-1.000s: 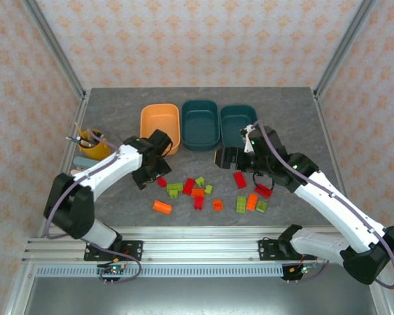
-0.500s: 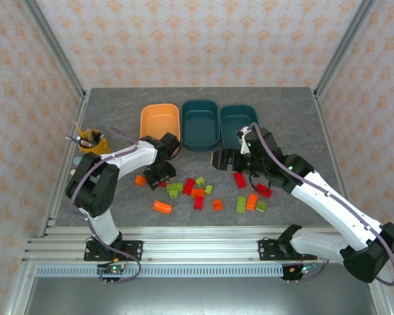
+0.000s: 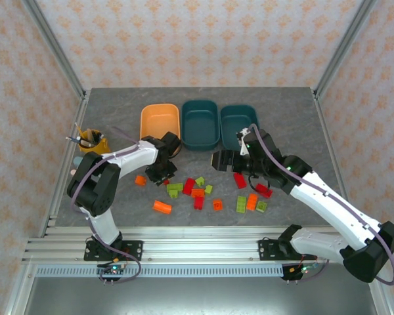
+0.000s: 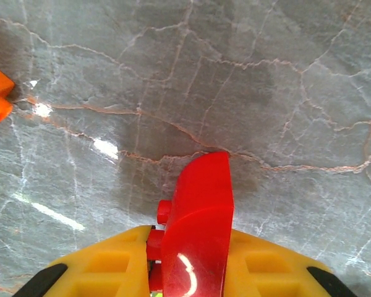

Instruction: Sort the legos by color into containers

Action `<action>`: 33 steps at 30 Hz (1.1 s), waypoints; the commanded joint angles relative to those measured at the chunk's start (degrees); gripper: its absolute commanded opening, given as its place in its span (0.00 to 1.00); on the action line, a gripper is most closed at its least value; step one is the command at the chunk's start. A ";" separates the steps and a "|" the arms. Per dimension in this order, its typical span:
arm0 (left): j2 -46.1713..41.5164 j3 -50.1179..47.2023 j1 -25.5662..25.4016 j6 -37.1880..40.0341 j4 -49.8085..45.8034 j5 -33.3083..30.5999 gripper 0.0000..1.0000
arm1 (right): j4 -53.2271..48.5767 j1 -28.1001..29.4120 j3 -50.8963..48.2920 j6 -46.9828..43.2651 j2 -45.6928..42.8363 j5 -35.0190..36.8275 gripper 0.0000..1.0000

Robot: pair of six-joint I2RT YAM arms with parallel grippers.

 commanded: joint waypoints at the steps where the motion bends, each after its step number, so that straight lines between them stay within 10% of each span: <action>1: -3.24 4.45 -0.31 2.33 -5.77 -4.81 0.22 | 0.40 0.31 1.64 0.08 0.00 2.29 0.92; 12: 2.90 29.83 6.62 12.77 -18.63 -8.24 0.23 | 4.39 -1.20 11.94 1.19 5.06 10.98 0.93; 33: 34.69 58.74 14.02 21.02 -19.11 -5.58 0.25 | 10.78 -10.79 15.35 12.59 19.31 -0.08 0.92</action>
